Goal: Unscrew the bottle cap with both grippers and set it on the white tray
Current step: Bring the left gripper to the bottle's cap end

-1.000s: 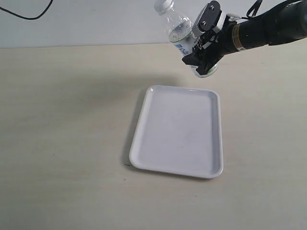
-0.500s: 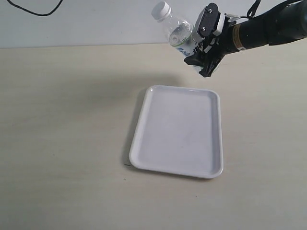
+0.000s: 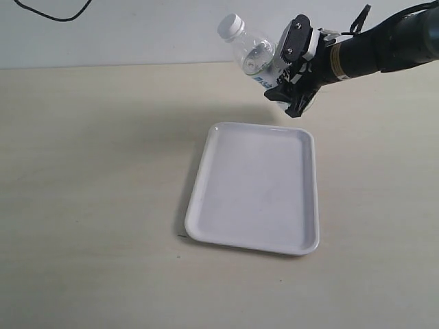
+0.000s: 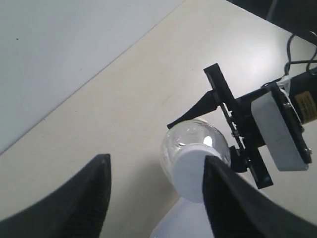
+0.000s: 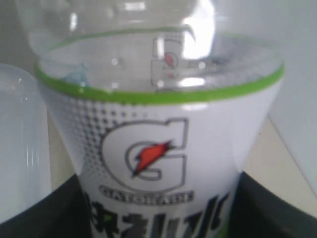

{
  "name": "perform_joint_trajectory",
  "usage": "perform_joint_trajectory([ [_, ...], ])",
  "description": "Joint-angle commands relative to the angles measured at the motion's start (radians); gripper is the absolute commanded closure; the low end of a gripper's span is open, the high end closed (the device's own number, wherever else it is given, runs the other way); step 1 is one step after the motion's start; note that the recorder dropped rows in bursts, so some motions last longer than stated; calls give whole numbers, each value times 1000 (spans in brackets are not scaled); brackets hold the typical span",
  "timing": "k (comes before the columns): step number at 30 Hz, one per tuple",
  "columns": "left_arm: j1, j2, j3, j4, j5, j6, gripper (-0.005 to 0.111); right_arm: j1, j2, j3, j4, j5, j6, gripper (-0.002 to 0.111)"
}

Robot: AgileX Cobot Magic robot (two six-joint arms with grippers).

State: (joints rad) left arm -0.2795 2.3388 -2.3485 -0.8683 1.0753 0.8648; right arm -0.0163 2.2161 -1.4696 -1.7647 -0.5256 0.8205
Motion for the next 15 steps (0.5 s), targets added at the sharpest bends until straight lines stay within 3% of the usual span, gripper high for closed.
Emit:
perform_joint_trajectory([
  [1,1,10,0,-4,21,225,52,-2,-2,-15,20,0,-11,108],
  [8,-1,12,0,-8,19,567,52,-2,-2,-15,20,0,-15,108],
  [15,-1,12,0,-31,59,666,52,-2,-2,-15,20,0,-15,108],
])
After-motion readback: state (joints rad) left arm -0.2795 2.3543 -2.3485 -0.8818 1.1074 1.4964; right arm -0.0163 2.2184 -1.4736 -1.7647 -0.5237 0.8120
